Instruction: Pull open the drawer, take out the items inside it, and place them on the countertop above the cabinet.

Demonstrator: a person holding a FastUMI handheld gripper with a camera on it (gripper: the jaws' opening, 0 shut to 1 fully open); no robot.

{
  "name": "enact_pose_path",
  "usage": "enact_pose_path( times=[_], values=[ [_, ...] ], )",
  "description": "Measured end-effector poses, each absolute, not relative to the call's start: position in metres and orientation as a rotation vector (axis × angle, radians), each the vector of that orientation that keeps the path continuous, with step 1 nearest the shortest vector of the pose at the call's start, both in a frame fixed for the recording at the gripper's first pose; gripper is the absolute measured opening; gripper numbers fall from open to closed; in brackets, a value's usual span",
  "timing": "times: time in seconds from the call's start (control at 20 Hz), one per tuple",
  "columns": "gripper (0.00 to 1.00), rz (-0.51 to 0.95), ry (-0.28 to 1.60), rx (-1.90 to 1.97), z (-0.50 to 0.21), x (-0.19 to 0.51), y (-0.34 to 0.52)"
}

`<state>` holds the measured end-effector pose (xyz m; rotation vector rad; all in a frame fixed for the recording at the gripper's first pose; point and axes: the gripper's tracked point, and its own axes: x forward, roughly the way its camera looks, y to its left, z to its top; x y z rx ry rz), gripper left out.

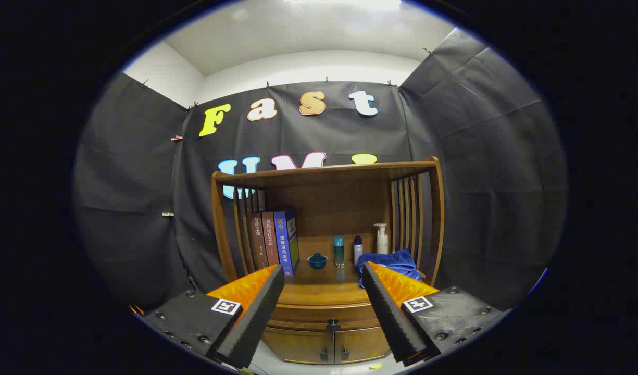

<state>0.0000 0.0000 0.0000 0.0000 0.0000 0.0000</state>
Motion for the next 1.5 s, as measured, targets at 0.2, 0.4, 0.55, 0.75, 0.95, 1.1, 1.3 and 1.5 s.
enact_pose_path(
  times=[0.2, 0.4, 0.55, 0.75, 0.95, 1.1, 1.3, 1.5],
  values=[
    [0.97, -0.004, 0.003, -0.006, -0.003, 0.001, -0.002],
    [0.97, -0.001, 0.009, -0.012, -0.005, 0.002, -0.001],
    [0.97, -0.003, 0.014, -0.014, -0.006, 0.004, -0.003],
    [0.97, -0.002, 0.02, -0.012, -0.007, 0.003, -0.004],
    [0.97, 0.0, 0.021, -0.015, -0.009, 0.004, -0.004],
    [0.97, -0.004, 0.023, -0.013, -0.01, 0.007, -0.005],
    [0.97, -0.006, 0.034, -0.017, -0.015, 0.011, -0.004],
    [0.98, -0.006, 0.06, -0.017, -0.031, 0.02, -0.004]
  ],
)
